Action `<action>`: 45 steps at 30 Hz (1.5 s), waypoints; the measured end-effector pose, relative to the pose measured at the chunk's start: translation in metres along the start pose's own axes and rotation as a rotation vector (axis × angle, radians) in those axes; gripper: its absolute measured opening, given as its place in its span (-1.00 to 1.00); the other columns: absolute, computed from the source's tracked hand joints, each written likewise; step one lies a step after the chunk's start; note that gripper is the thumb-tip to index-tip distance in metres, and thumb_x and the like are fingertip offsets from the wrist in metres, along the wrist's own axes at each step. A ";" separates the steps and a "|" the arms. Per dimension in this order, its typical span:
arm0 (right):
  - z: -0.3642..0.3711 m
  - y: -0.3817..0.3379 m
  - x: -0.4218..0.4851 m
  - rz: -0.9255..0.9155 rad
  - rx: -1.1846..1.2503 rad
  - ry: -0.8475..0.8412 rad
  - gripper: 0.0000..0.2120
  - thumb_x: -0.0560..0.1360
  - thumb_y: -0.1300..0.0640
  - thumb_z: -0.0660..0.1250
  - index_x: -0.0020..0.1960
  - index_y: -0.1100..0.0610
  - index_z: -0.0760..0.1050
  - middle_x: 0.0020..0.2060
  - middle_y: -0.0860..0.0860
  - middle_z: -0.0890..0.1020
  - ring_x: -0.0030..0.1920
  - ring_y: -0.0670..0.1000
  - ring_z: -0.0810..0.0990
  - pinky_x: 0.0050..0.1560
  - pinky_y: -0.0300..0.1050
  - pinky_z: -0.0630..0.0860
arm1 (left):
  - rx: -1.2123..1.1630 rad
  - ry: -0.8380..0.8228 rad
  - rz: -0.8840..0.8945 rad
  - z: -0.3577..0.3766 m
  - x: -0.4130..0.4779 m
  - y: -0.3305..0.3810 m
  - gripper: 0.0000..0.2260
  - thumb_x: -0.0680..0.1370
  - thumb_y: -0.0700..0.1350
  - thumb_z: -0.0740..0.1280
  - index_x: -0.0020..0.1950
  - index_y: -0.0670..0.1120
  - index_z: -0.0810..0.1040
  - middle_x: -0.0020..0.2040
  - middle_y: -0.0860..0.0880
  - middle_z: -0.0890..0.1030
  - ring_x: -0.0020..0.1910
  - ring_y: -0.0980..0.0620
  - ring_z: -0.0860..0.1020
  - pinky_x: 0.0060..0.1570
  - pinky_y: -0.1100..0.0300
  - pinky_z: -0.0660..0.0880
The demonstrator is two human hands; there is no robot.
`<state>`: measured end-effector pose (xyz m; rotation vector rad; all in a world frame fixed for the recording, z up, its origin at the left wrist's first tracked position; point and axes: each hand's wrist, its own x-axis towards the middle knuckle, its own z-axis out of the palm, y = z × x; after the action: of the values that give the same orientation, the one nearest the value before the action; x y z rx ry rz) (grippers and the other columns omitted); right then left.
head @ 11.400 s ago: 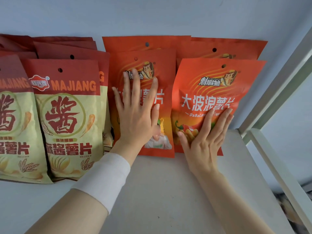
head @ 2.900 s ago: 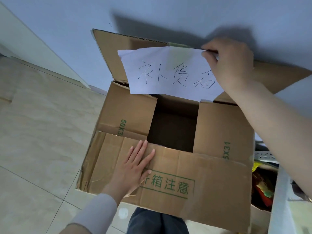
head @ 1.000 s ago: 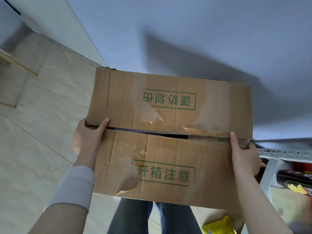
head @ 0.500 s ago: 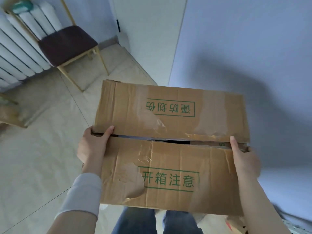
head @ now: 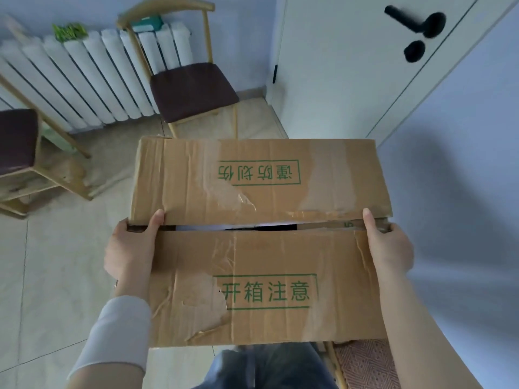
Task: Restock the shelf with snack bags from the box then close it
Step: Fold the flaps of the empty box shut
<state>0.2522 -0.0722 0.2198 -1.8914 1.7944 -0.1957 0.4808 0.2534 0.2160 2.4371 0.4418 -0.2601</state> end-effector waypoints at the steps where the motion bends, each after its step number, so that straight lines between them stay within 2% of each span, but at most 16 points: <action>1: 0.007 -0.017 0.013 -0.015 -0.004 -0.009 -0.43 0.43 -0.39 0.10 -0.14 0.13 0.44 -0.24 0.06 0.50 -0.17 0.13 0.43 -0.15 -0.05 0.38 | -0.006 0.011 -0.013 0.004 0.011 0.011 -0.42 0.41 0.35 0.28 0.16 -0.10 0.50 0.04 -0.17 0.60 0.04 -0.26 0.54 -0.05 -0.02 0.44; 4: 0.026 -0.066 0.052 -0.050 -0.013 -0.044 -0.44 0.41 -0.40 0.13 -0.12 0.13 0.45 -0.26 0.05 0.51 -0.17 0.13 0.45 -0.15 -0.05 0.40 | -0.016 0.039 -0.055 0.015 0.046 0.048 -0.42 0.42 0.34 0.28 0.15 -0.13 0.49 0.02 -0.18 0.59 0.03 -0.26 0.53 -0.09 -0.01 0.42; 8: 0.043 -0.132 0.096 -0.105 -0.040 -0.053 -0.43 0.42 -0.38 0.14 -0.11 0.15 0.45 -0.27 0.05 0.49 -0.19 0.13 0.43 -0.17 -0.05 0.38 | -0.027 0.030 -0.118 0.024 0.096 0.089 -0.36 0.38 0.42 0.23 0.09 -0.12 0.49 -0.05 -0.15 0.58 -0.06 -0.22 0.53 -0.10 -0.02 0.46; 13: 0.081 -0.217 0.140 -0.196 -0.081 -0.073 -0.39 0.41 -0.39 0.13 -0.04 0.16 0.49 -0.20 0.06 0.52 -0.04 0.21 0.54 -0.15 -0.02 0.40 | 0.002 0.053 -0.220 0.030 0.159 0.132 -0.33 0.36 0.45 0.22 0.09 -0.14 0.43 -0.07 -0.12 0.53 -0.13 -0.16 0.49 -0.18 0.02 0.43; 16: 0.108 -0.272 0.160 -0.220 -0.083 -0.092 -0.42 0.41 -0.39 0.15 -0.09 0.15 0.48 -0.20 0.07 0.54 -0.04 0.22 0.54 -0.14 -0.01 0.41 | -0.020 0.088 -0.264 0.034 0.199 0.151 -0.35 0.38 0.42 0.24 0.12 -0.13 0.41 -0.09 -0.10 0.49 -0.15 -0.14 0.46 -0.17 0.03 0.41; 21: 0.146 -0.370 0.184 -0.272 -0.099 -0.106 -0.45 0.43 -0.35 0.16 -0.11 0.16 0.46 -0.22 0.08 0.50 -0.04 0.22 0.54 -0.17 -0.04 0.37 | -0.085 0.116 -0.299 0.034 0.276 0.190 -0.35 0.36 0.41 0.27 0.13 -0.13 0.41 -0.06 -0.11 0.52 -0.13 -0.14 0.47 -0.14 0.00 0.42; 27: 0.178 -0.469 0.220 -0.300 -0.100 -0.080 -0.41 0.41 -0.39 0.15 -0.07 0.16 0.50 -0.20 0.08 0.54 -0.06 0.21 0.54 -0.14 -0.02 0.42 | -0.109 0.164 -0.300 0.032 0.354 0.250 -0.29 0.37 0.40 0.27 0.22 -0.17 0.39 0.08 -0.17 0.54 0.07 -0.25 0.52 -0.04 -0.05 0.43; 33: 0.219 -0.553 0.281 -0.328 -0.111 -0.086 -0.40 0.40 -0.39 0.15 -0.06 0.17 0.50 -0.20 0.08 0.54 -0.05 0.22 0.54 -0.14 -0.01 0.43 | -0.121 0.186 -0.340 0.062 0.424 0.309 -0.30 0.36 0.41 0.26 0.20 -0.15 0.38 0.02 -0.13 0.51 0.04 -0.24 0.52 -0.01 -0.08 0.47; 37: 0.258 -0.609 0.330 -0.350 -0.094 -0.147 -0.40 0.39 -0.40 0.16 -0.09 0.16 0.50 -0.19 0.09 0.58 -0.10 0.21 0.54 -0.12 0.01 0.47 | -0.126 0.210 -0.396 0.093 0.466 0.345 -0.27 0.35 0.43 0.27 0.20 -0.16 0.38 0.05 -0.15 0.53 0.03 -0.24 0.52 0.00 -0.10 0.50; 45: 0.317 -0.700 0.405 -0.357 -0.126 -0.230 -0.42 0.39 -0.40 0.16 -0.07 0.14 0.48 -0.19 0.08 0.57 -0.15 0.15 0.49 -0.16 -0.03 0.42 | -0.103 0.207 -0.454 0.134 0.548 0.406 -0.31 0.36 0.41 0.27 0.15 -0.16 0.38 -0.01 -0.11 0.50 0.00 -0.19 0.51 -0.09 -0.02 0.45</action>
<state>1.0603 -0.3870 0.1714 -2.2152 1.3380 0.0125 1.1292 0.0056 0.1804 2.2464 1.0755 -0.1681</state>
